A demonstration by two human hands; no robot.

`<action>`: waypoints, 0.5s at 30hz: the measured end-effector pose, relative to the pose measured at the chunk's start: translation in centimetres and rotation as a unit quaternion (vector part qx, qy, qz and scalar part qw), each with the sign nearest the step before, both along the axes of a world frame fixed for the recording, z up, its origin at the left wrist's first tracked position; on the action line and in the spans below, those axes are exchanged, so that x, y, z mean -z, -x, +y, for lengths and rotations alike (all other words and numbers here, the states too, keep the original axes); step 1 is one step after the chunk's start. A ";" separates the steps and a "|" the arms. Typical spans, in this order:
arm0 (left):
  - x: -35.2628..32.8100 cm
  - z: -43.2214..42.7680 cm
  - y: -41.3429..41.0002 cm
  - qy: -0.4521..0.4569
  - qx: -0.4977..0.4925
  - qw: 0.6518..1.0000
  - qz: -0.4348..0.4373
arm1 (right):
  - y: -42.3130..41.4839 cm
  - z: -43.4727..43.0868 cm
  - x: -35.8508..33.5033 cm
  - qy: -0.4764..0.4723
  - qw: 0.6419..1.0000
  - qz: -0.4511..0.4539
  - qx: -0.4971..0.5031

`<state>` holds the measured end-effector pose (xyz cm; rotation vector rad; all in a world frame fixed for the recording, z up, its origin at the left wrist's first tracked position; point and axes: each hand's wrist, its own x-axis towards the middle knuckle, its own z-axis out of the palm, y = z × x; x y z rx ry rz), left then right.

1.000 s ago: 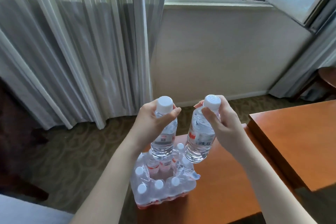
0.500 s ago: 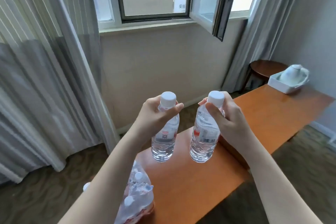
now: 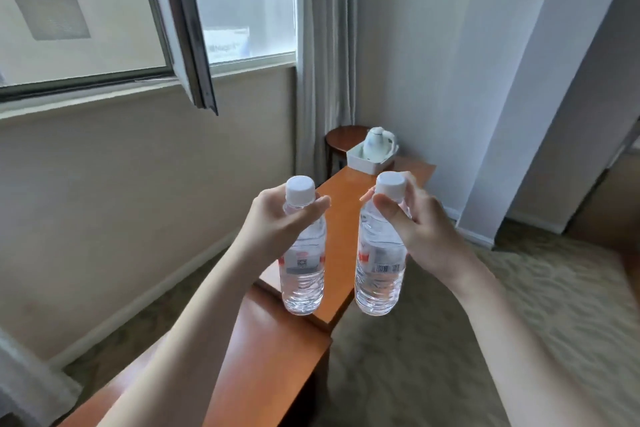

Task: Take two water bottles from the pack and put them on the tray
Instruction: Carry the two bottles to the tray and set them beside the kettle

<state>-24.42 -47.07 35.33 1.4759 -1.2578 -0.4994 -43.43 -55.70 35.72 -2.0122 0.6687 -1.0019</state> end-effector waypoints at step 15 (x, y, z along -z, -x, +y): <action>-0.6 -25.7 14.0 0.013 0.192 0.981 -0.026 | 16.1 -17.3 0.0 -0.020 0.982 -0.028 0.183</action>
